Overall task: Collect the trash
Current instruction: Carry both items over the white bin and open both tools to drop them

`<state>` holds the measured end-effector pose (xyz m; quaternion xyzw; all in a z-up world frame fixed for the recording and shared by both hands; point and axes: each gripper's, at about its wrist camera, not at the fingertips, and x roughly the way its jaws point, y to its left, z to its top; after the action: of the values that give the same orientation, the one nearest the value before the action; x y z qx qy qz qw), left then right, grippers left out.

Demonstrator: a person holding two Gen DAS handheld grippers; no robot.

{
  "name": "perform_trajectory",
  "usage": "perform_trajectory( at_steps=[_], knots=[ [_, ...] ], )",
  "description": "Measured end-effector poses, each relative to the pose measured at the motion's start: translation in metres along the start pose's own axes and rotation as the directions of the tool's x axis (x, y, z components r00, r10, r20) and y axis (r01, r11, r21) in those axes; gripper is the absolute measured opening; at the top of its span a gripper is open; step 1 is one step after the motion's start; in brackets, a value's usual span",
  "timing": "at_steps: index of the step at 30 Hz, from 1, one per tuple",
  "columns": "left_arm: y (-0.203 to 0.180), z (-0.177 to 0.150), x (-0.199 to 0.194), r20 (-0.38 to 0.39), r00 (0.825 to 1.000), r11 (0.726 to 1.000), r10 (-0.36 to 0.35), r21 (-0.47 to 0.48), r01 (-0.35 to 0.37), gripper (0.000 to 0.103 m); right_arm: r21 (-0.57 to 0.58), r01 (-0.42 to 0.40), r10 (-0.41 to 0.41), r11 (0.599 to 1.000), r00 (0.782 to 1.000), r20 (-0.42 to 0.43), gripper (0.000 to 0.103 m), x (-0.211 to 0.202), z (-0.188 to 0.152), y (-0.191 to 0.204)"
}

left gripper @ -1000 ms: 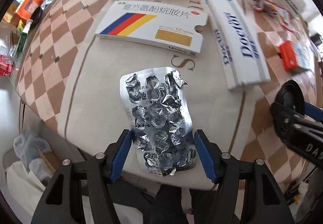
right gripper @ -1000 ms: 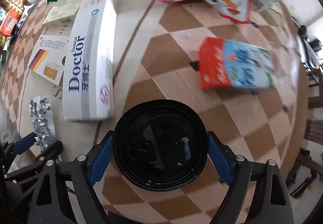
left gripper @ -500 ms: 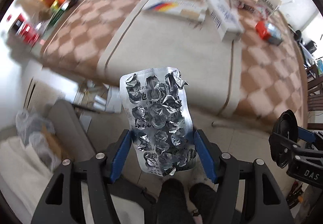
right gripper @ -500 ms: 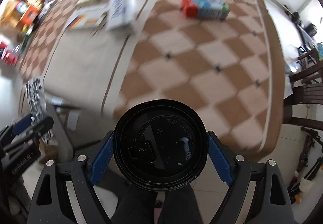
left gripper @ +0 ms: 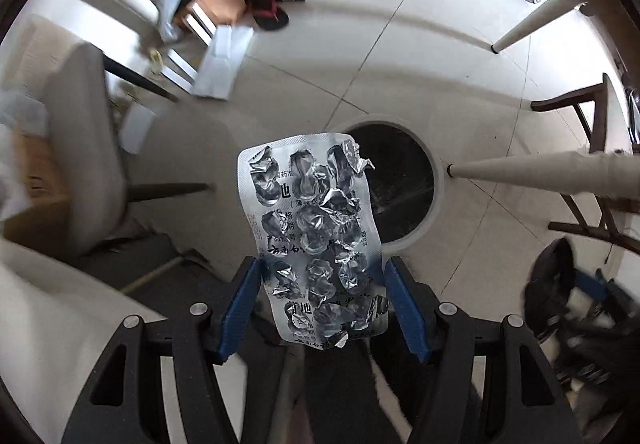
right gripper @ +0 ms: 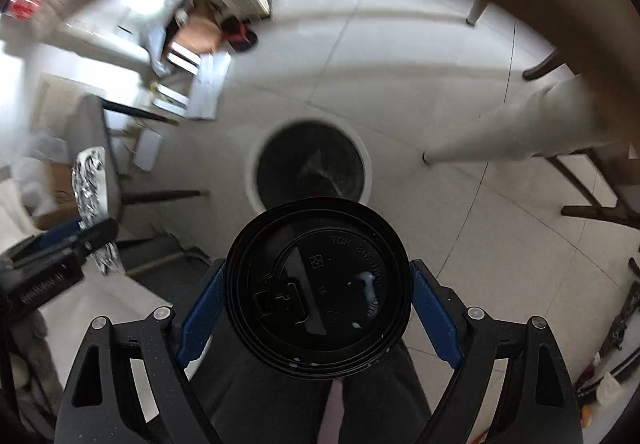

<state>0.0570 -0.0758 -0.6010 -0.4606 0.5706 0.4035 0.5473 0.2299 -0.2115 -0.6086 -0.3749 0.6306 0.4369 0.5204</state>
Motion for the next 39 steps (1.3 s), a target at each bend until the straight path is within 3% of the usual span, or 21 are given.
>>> perform_trajectory(
  at_steps=[5, 10, 14, 17, 19, 21, 22, 27, 32, 37, 39],
  knots=[
    [-0.001, 0.043, 0.073, -0.066, 0.992, 0.995, -0.103, -0.002, 0.103, 0.062, -0.014, 0.044, -0.044, 0.999, 0.998, -0.033, 0.089, 0.09, 0.01, -0.016],
    [-0.002, 0.07, 0.129, -0.138, 0.976, 0.985, -0.17, -0.019, 0.169, 0.062, -0.028, 0.073, -0.075, 0.997, 0.996, -0.056, 0.089, 0.151, 0.038, -0.022],
    [-0.01, 0.074, 0.149, -0.204, 0.952, 0.973, -0.227, -0.013, 0.229, 0.062, -0.023, 0.069, -0.071, 0.997, 0.995, -0.071, 0.089, 0.185, 0.06, -0.02],
    [-0.013, 0.074, 0.152, -0.222, 0.946, 0.971, -0.236, -0.005, 0.24, 0.063, -0.032, 0.059, -0.062, 0.998, 0.995, -0.083, 0.09, 0.2, 0.071, -0.02],
    [-0.015, 0.075, 0.15, -0.215, 0.948, 0.971, -0.235, -0.003, 0.24, 0.072, -0.03, 0.053, -0.055, 0.998, 0.994, -0.096, 0.092, 0.206, 0.074, -0.021],
    [-0.016, 0.074, 0.147, -0.211, 0.954, 0.976, -0.215, 0.002, 0.22, 0.093, -0.02, 0.049, -0.051, 0.999, 0.994, -0.102, 0.095, 0.212, 0.078, -0.021],
    [-0.015, 0.073, 0.145, -0.208, 0.956, 0.977, -0.209, 0.002, 0.214, 0.094, -0.015, 0.048, -0.05, 0.999, 0.994, -0.102, 0.103, 0.214, 0.079, -0.022],
    [-0.014, 0.068, 0.136, -0.181, 0.97, 0.986, -0.164, 0.011, 0.169, 0.094, 0.001, 0.027, -0.027, 1.0, 0.995, -0.097, 0.103, 0.213, 0.08, -0.025],
    [-0.012, 0.055, 0.109, -0.077, 0.997, 0.998, -0.019, 0.057, 0.024, 0.094, -0.017, 0.03, -0.031, 0.999, 0.995, -0.091, 0.103, 0.203, 0.079, -0.018],
    [-0.009, 0.033, 0.076, 0.007, 0.994, 0.993, 0.106, 0.047, -0.106, 0.094, 0.013, 0.058, -0.057, 0.998, 0.994, -0.098, 0.103, 0.181, 0.069, -0.016],
    [-0.007, 0.022, 0.06, 0.015, 0.994, 0.994, 0.109, 0.029, -0.11, 0.094, 0.023, 0.072, -0.069, 0.997, 0.993, -0.095, 0.103, 0.166, 0.063, -0.015]
  ],
)
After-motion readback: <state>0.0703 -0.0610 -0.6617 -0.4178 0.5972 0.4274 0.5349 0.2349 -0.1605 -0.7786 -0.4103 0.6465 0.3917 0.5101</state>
